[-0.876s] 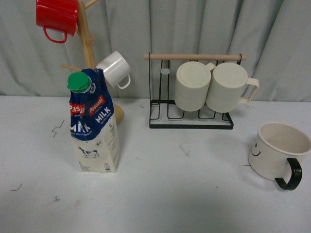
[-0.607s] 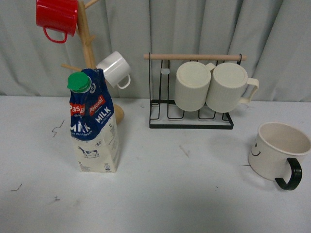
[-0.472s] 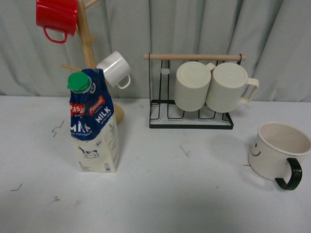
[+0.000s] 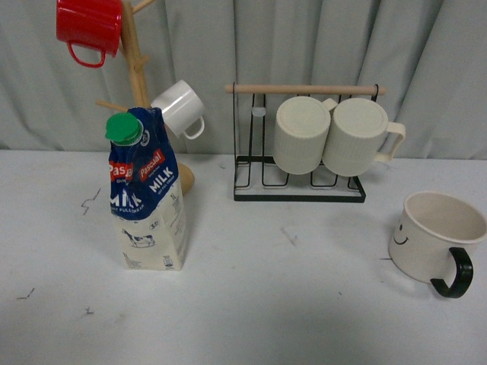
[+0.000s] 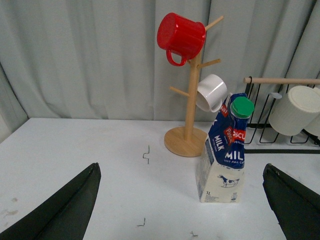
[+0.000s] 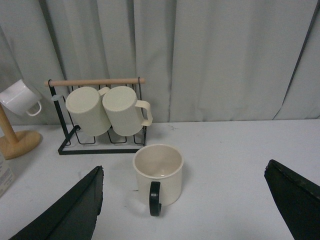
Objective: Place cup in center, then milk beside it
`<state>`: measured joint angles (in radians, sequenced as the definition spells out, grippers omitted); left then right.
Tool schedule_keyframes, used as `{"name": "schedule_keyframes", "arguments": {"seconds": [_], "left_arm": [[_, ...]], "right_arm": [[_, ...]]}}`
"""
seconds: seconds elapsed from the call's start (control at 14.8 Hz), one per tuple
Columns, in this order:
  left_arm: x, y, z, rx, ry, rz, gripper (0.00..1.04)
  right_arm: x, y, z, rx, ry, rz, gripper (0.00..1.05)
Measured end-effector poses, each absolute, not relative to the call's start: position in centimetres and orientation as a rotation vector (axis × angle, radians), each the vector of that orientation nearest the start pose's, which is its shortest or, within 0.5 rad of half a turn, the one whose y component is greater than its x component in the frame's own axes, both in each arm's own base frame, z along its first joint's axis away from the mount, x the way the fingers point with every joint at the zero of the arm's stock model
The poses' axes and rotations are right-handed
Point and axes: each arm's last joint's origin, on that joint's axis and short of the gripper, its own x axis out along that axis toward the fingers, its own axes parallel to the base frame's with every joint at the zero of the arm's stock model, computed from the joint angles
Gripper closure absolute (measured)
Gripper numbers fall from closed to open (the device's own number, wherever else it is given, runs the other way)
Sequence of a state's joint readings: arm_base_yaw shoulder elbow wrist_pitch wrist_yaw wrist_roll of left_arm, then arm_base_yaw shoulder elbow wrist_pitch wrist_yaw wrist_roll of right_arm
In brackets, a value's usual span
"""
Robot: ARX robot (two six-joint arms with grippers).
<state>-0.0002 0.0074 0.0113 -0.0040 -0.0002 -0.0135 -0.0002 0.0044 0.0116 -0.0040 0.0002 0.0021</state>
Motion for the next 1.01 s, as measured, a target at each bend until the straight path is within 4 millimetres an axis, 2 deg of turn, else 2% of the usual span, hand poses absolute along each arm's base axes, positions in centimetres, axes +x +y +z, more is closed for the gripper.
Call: {"name": "schedule_keyframes", "arguments": {"seconds": [0.61,0.67,0.74,0.88,0.94,1.01], "left_arm": [[9.7,0.0,16.6,-0.014,0.0,0.0,0.07],[9.7,0.0,16.6,-0.014,0.0,0.0,0.07],[9.7,0.0,16.6,-0.014,0.0,0.0,0.07],[9.7,0.0,16.6,-0.014,0.0,0.0,0.07],[9.7,0.0,16.6,-0.014,0.0,0.0,0.07],[9.7,0.0,16.6,-0.014,0.0,0.0,0.07]], "right_arm": [[9.7,0.0,16.7,0.002,-0.003,0.0,0.06],[9.8,-0.1,16.4,0.007,0.046,-0.024,0.06],[10.4,-0.4,16.9,0.013,0.066,-0.045,0.06],[11.7,-1.1,19.7,0.033,-0.011,-0.081,0.06],[12.9,-1.5,21.4,0.059,-0.041,-0.092,0.06],[15.0,-2.0,22.9,0.109,-0.05,-0.114,0.06]]}}
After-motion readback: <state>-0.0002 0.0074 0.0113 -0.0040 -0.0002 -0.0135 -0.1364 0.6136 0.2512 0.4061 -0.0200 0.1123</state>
